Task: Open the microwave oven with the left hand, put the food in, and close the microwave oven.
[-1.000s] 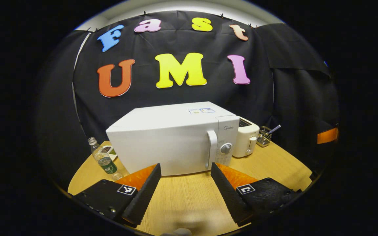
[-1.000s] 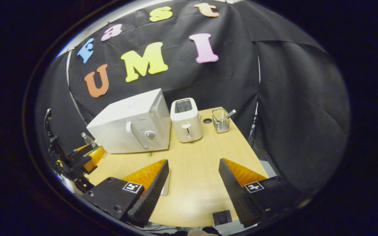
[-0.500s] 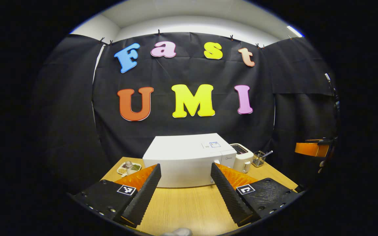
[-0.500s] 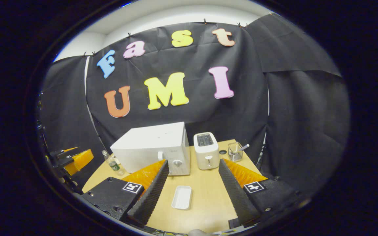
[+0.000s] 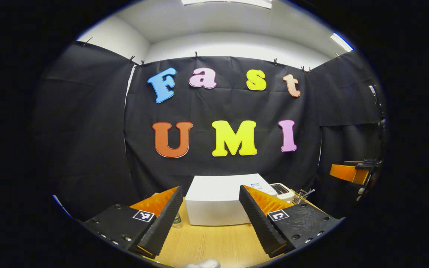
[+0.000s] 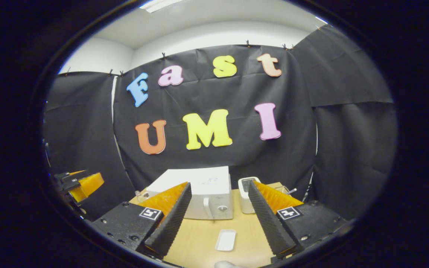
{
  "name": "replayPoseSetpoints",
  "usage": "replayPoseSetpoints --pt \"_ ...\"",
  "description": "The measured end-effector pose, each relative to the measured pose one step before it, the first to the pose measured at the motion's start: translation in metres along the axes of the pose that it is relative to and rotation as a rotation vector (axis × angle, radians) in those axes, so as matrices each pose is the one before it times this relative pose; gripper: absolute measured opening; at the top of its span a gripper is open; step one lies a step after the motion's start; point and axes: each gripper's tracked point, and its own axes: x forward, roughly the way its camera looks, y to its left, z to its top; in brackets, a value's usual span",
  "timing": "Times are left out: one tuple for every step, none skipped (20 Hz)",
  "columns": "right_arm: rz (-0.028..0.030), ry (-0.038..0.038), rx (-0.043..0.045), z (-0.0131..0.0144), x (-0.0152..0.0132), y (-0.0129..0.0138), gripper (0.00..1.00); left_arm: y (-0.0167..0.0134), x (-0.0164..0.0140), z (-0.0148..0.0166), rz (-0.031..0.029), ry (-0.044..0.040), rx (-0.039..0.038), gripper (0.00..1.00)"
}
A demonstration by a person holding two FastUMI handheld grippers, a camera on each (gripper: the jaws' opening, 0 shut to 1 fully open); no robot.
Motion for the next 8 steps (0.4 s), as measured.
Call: replayPoseSetpoints --pt "-0.00313 0.00794 -0.00694 0.00029 -0.00101 0.00011 0.98 -0.00015 -0.0027 0.00371 -0.00182 -0.00383 -0.00113 0.94" --pt "-0.00215 0.00004 -0.0038 0.00146 -0.00156 0.00182 0.98 -0.00045 -0.00263 0.00317 -0.00588 -0.0057 -0.00282 0.94" --pt "-0.00201 -0.00445 -0.00092 0.00394 -0.0007 0.00102 0.98 -0.00049 -0.00219 0.00182 -0.00492 -0.00284 0.00335 0.94" --pt "-0.00294 -0.00734 -0.00226 0.00213 -0.00007 0.00123 0.98 0.00097 -0.00021 0.00078 0.00106 -0.00064 0.00539 0.94" --pt "-0.00435 0.00284 -0.00575 0.0027 -0.00062 0.00088 0.89 0.00027 0.00061 0.00028 -0.00353 0.00176 0.00318 0.94" --pt "-0.00341 0.00141 -0.00837 -0.00047 -0.00098 -0.00027 0.9 -0.00139 -0.00031 0.00018 -0.00641 -0.00659 -0.00274 0.94" --pt "-0.00173 0.00247 -0.00671 0.00082 -0.00002 0.00089 0.89 -0.00169 0.00136 -0.0002 -0.00483 0.00542 -0.00322 0.94" --pt "0.00523 0.00121 -0.00787 0.00127 -0.00017 0.00305 0.89 0.00152 -0.00074 -0.00132 -0.00284 0.00302 -0.00157 0.94"
